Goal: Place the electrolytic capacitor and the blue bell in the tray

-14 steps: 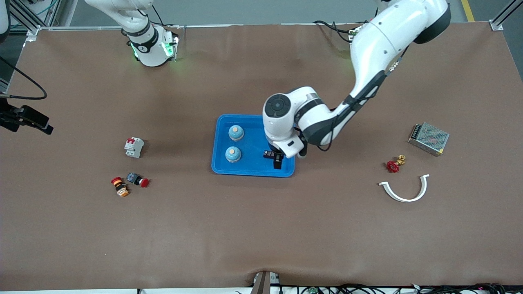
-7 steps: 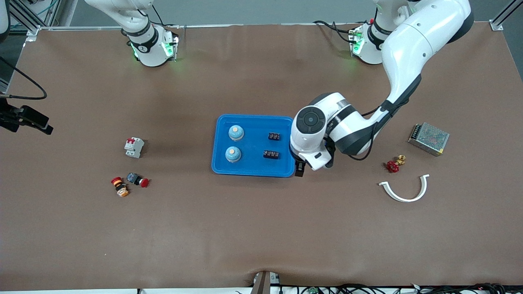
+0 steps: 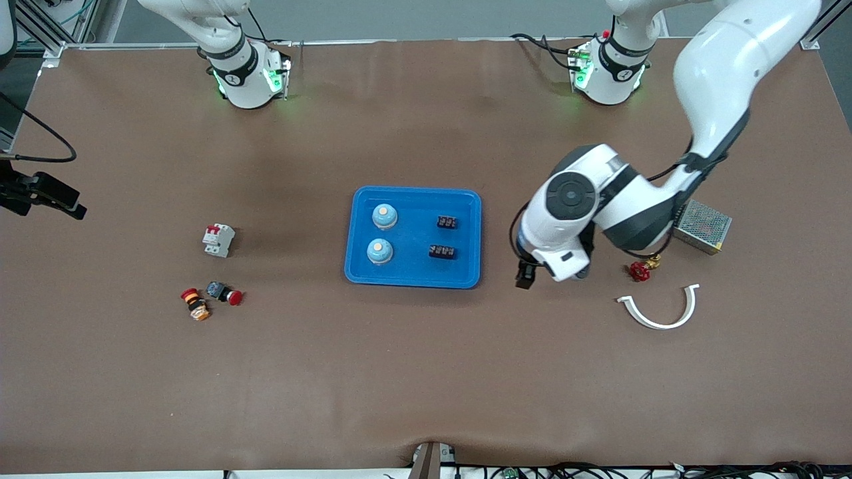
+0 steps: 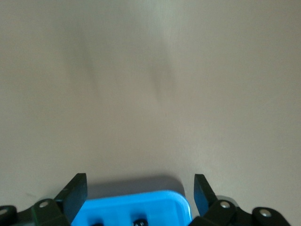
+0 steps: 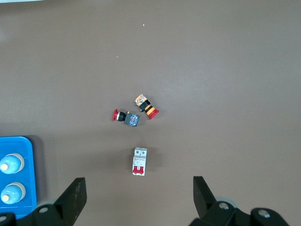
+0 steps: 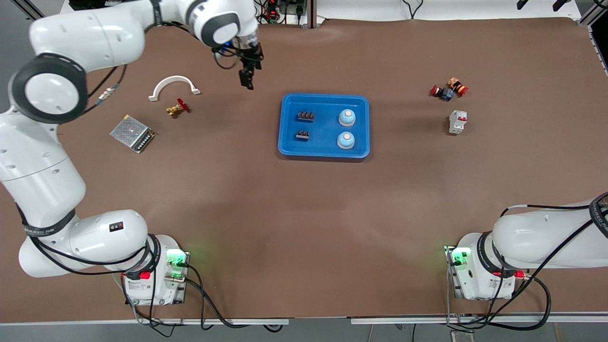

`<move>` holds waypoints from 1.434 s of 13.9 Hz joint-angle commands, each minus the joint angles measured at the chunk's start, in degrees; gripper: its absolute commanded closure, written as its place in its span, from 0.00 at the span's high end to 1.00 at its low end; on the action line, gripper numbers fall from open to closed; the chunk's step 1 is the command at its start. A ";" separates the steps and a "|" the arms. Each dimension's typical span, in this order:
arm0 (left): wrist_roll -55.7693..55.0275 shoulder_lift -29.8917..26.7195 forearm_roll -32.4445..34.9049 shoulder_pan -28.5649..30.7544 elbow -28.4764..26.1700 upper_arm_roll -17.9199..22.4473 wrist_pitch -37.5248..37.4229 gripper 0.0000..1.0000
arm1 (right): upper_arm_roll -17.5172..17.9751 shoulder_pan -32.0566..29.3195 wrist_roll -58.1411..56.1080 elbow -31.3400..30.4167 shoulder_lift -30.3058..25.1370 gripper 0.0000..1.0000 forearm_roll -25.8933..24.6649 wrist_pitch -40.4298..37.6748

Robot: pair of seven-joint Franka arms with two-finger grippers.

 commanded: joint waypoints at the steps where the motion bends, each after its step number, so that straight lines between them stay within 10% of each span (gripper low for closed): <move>1: 4.23 -3.97 -0.21 7.42 -4.64 -5.04 -2.40 1.00 | 0.67 -0.62 0.25 1.65 0.51 1.00 -0.28 -0.84; 12: 34.18 -3.88 -0.38 37.03 -4.56 -20.26 -14.45 1.00 | 0.50 -1.41 -0.19 2.17 0.60 1.00 -0.37 -0.93; 20: 50.64 -3.97 -0.39 49.10 -4.21 -23.87 -17.26 1.00 | 0.58 -1.32 -0.19 2.26 1.13 1.00 -0.37 -0.92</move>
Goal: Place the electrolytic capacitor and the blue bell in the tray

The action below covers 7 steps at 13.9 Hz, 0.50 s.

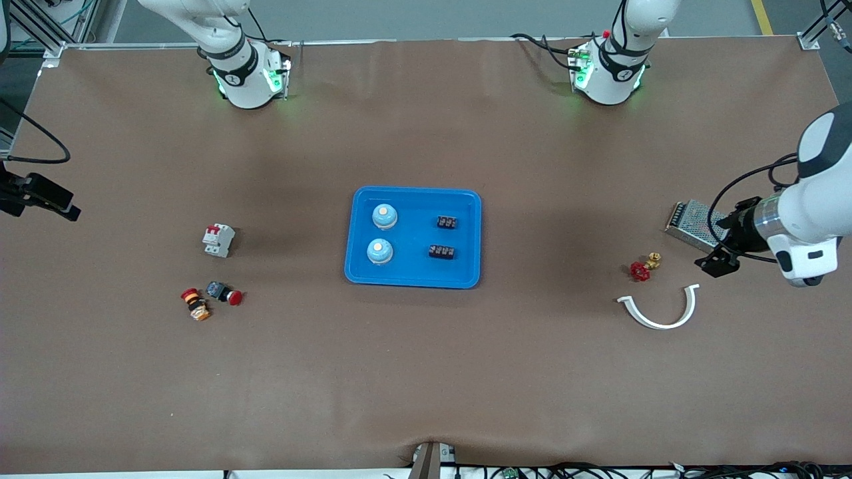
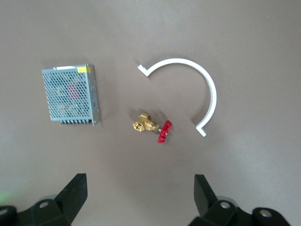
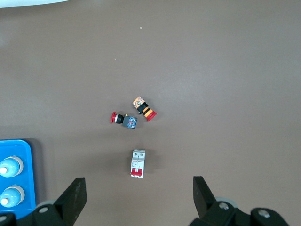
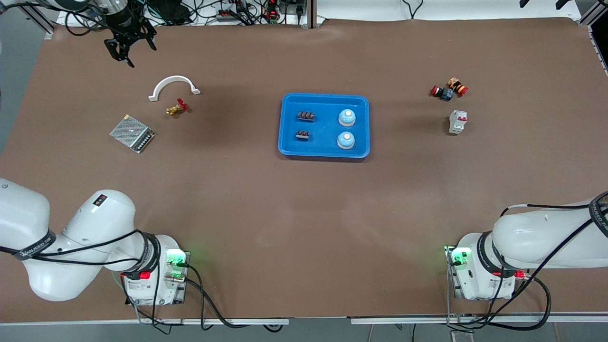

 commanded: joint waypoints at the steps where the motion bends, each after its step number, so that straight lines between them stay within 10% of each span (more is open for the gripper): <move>1: 4.02 -1.09 -0.29 3.59 -0.68 -2.74 -1.78 1.00 | 0.82 -1.02 -0.19 1.53 0.70 1.00 -0.33 -0.92; 7: 9.47 -1.09 0.24 3.25 1.77 -2.04 -4.84 1.00 | 0.82 -0.41 0.16 1.53 1.23 1.00 -0.33 -0.92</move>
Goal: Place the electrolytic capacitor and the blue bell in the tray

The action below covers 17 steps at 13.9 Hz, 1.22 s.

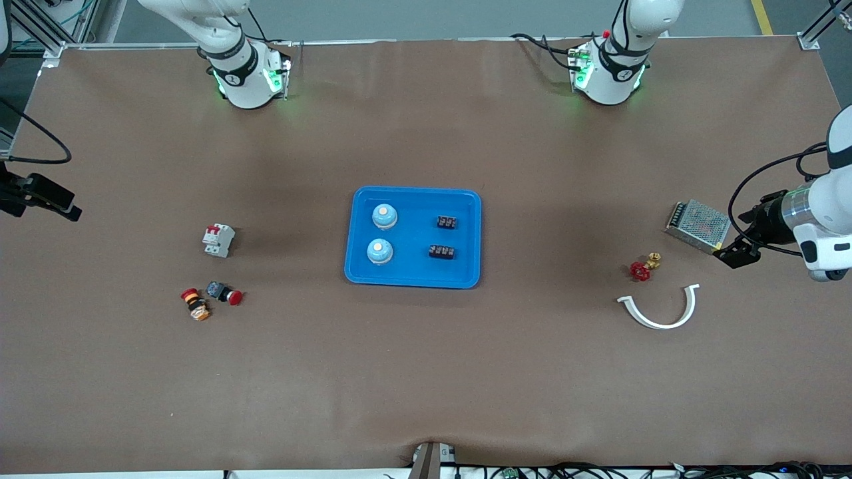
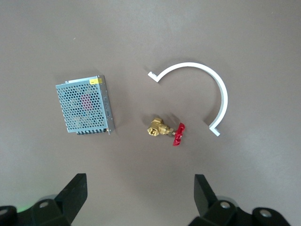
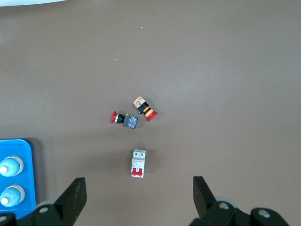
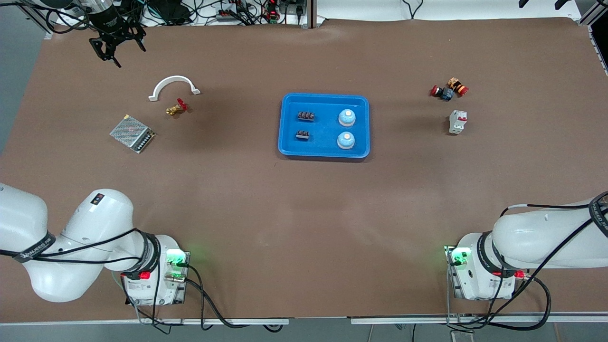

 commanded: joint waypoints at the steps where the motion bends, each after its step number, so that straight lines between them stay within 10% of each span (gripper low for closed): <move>1: 3.31 -1.08 0.32 -1.48 3.02 0.47 -3.46 1.00 | 0.69 -0.41 0.09 1.53 0.97 1.00 -0.33 -0.92; 11: 12.80 -2.57 -2.65 -22.49 21.74 20.05 -11.91 1.00 | 0.70 -0.33 0.08 1.53 1.14 1.00 -0.33 -0.92; 17: 27.12 -13.98 -20.03 -39.61 23.60 50.87 -10.07 1.00 | 0.70 -0.77 -0.18 1.53 1.06 1.00 -0.33 -1.27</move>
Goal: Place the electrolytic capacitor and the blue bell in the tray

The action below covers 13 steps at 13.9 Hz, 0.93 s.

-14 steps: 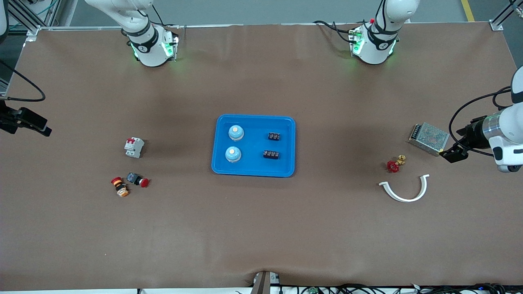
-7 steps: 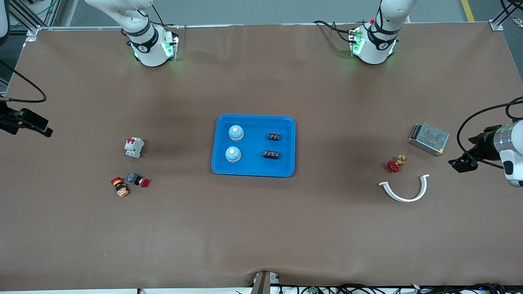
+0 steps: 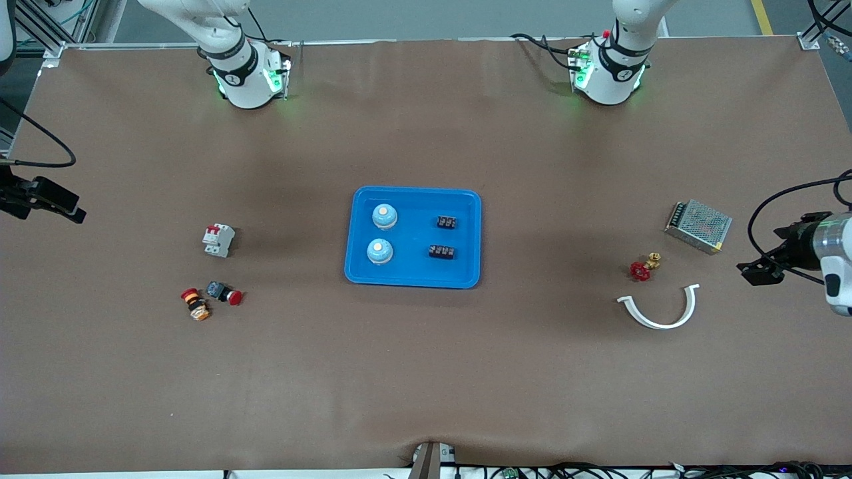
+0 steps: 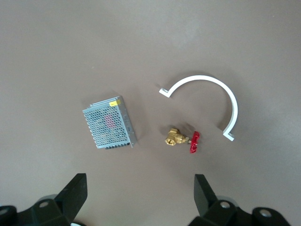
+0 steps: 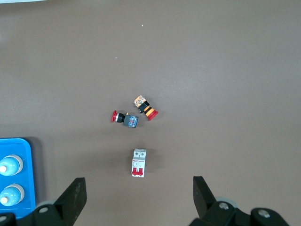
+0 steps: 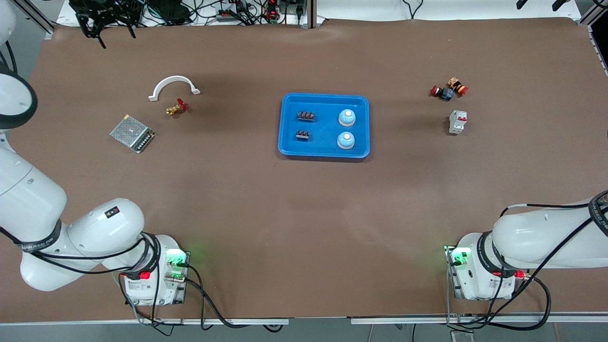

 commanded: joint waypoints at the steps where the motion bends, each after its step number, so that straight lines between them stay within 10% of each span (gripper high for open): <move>1: 6.93 -6.78 -8.88 -9.27 -0.26 16.07 0.86 1.00 | 0.60 -0.78 -0.09 1.48 0.58 1.00 -0.42 -1.25; 5: 14.07 -10.04 -16.29 -19.40 -0.44 30.97 0.95 1.00 | 0.51 -0.61 0.26 1.48 0.58 1.00 -0.24 -1.25; 13: 15.39 -11.98 -24.37 -29.68 -0.35 38.19 3.41 1.00 | 0.51 -0.78 -0.18 2.27 0.76 1.00 0.29 -1.25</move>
